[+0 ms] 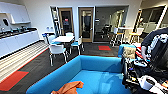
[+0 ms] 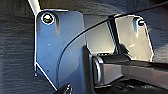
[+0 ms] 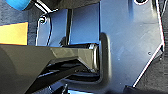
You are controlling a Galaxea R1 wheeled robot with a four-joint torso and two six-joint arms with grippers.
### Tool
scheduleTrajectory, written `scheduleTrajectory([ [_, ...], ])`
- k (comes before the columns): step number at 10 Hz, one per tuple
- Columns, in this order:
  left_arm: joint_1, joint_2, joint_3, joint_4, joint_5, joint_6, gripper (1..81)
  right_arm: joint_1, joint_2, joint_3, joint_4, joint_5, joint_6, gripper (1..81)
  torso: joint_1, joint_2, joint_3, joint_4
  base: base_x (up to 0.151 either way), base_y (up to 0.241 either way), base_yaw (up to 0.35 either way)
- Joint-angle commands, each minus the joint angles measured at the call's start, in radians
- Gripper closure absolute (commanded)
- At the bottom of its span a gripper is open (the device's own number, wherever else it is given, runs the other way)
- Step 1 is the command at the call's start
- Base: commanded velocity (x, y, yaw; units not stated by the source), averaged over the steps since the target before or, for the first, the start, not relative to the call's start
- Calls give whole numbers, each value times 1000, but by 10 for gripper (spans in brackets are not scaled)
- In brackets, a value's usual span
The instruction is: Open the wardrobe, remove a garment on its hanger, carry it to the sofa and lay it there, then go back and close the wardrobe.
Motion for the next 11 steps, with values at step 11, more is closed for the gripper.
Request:
scheduleTrajectory([
  [11, -39, 23, -3, 8, 56, 10, 10, 8, 21, -30, -4, -60, 0, 10, 1, 0, 0, 0, -27, 0, 0],
])
